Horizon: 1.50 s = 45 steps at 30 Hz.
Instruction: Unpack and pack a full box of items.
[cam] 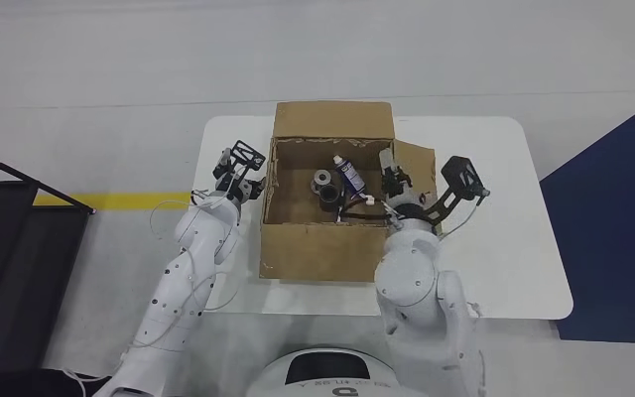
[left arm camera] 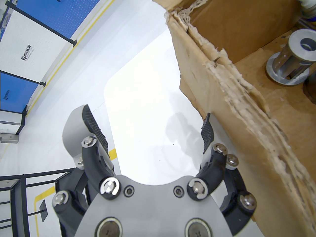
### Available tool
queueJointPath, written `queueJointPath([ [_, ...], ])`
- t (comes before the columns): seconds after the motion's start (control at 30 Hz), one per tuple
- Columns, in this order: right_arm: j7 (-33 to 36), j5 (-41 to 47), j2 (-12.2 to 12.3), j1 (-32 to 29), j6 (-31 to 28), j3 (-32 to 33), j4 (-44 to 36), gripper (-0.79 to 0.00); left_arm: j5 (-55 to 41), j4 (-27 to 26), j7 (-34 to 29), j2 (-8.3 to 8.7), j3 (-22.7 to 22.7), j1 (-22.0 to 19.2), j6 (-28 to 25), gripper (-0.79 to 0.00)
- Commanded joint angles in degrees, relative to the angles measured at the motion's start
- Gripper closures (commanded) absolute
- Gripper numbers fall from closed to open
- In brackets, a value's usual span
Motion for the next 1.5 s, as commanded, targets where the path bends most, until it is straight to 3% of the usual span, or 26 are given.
queueJointPath([
  [0.0, -0.59, 3.98, 0.06, -0.45, -0.38, 1.42, -0.42, -0.785, 0.00, 0.00, 0.00, 0.00, 0.00, 0.00, 0.00, -0.785],
  [0.17, -5.53, 20.02, -0.62, -3.54, 0.04, 13.98, -2.80, -0.785, 0.00, 0.00, 0.00, 0.00, 0.00, 0.00, 0.00, -0.785],
  [0.3, -6.30, 31.88, -0.74, -4.00, -2.71, 26.15, 1.83, -0.785, 0.00, 0.00, 0.00, 0.00, 0.00, 0.00, 0.00, -0.785],
  [0.57, 8.17, 50.81, 0.90, 1.76, -8.79, 42.91, 21.13, -0.785, 0.00, 0.00, 0.00, 0.00, 0.00, 0.00, 0.00, -0.785],
  [0.8, 22.69, 73.79, 2.18, 3.97, -17.91, 54.22, 29.94, -0.785, 0.00, 0.00, 0.00, 0.00, 0.00, 0.00, 0.00, -0.785],
  [1.03, 38.21, 87.88, 3.87, 5.56, -22.86, 58.36, 36.25, -0.785, 0.00, 0.00, 0.00, 0.00, 0.00, 0.00, 0.00, -0.785],
  [1.17, 42.68, 90.36, 4.92, 7.74, -22.50, 57.76, 39.36, -0.785, 0.00, 0.00, 0.00, 0.00, 0.00, 0.00, 0.00, -0.785],
  [1.4, 36.17, 85.82, 6.16, 7.75, -22.54, 55.71, 35.65, -0.785, 0.00, 0.00, 0.00, 0.00, 0.00, 0.00, 0.00, -0.785],
  [1.47, 30.96, 81.24, 6.50, 5.69, -22.80, 55.94, 32.90, -0.785, 0.00, 0.00, 0.00, 0.00, 0.00, 0.00, 0.00, -0.785],
])
